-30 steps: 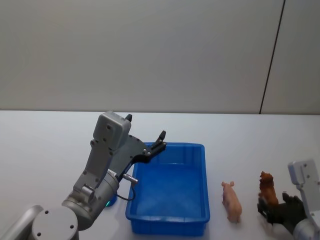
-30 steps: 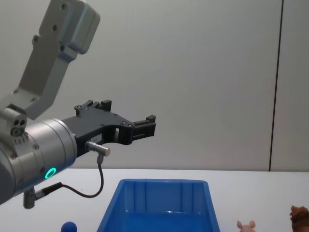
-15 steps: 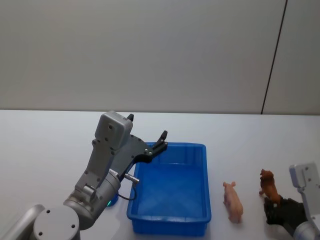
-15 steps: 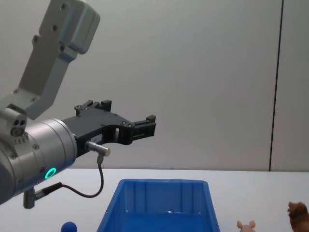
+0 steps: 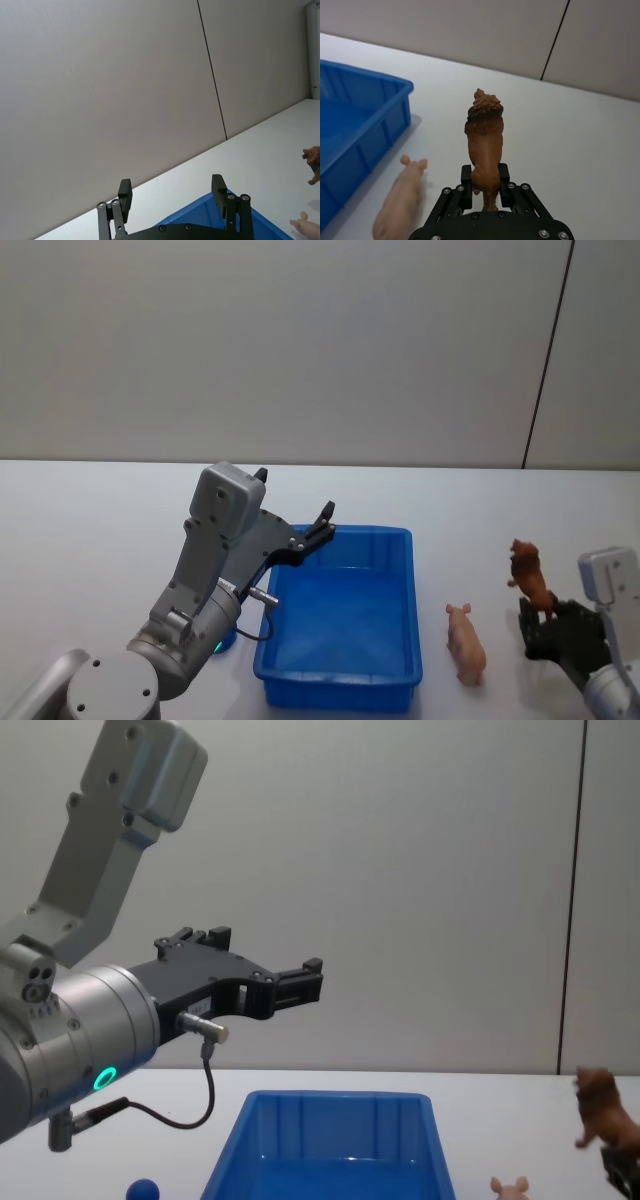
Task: Pick up the two dolls from the table and place them into the box.
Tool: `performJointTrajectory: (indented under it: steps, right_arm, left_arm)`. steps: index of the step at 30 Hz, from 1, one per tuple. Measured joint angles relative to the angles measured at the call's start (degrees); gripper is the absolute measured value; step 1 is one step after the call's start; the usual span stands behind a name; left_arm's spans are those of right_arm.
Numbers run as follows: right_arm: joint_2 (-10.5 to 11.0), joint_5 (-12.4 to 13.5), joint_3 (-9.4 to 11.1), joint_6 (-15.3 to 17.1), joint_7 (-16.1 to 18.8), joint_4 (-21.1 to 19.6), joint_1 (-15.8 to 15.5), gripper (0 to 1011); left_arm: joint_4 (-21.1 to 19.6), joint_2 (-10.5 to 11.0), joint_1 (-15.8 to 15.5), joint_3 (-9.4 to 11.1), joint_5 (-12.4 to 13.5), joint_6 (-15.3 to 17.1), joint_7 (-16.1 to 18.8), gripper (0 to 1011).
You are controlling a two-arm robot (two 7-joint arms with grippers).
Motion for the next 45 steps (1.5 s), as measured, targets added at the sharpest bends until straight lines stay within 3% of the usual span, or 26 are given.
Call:
performJointTrajectory:
  steps: [7,19,29,36,38,45]
  right_arm:
    - [0.0,-1.8,-0.4,-4.5,2.9,-1.1,0.2,281]
    - [-1.3,-4.3,-1.7,-9.5,9.7,-0.6,2.2,281]
    - [-3.8,-6.2,-3.6,-12.4,16.3,2.3,5.5,281]
    - [-6.7,-7.6,-5.5,-13.9,20.4,6.1,8.8,284]
    - [-7.2,-7.8,-5.8,-14.1,21.0,6.9,9.4,306]
    - [-9.1,-8.4,-6.8,-14.4,22.1,10.1,11.8,568]
  left_arm:
    - [0.0,0.0,0.0,0.0,0.0,0.0,0.0,1001]
    - [0.0,0.0,0.0,0.0,0.0,0.0,0.0,1001]
    - [0.0,0.0,0.0,0.0,0.0,0.0,0.0,1001]
    - [0.0,0.0,0.0,0.0,0.0,0.0,0.0,1001]
    - [0.0,0.0,0.0,0.0,0.0,0.0,0.0,1001]
    - [0.0,0.0,0.0,0.0,0.0,0.0,0.0,1001]
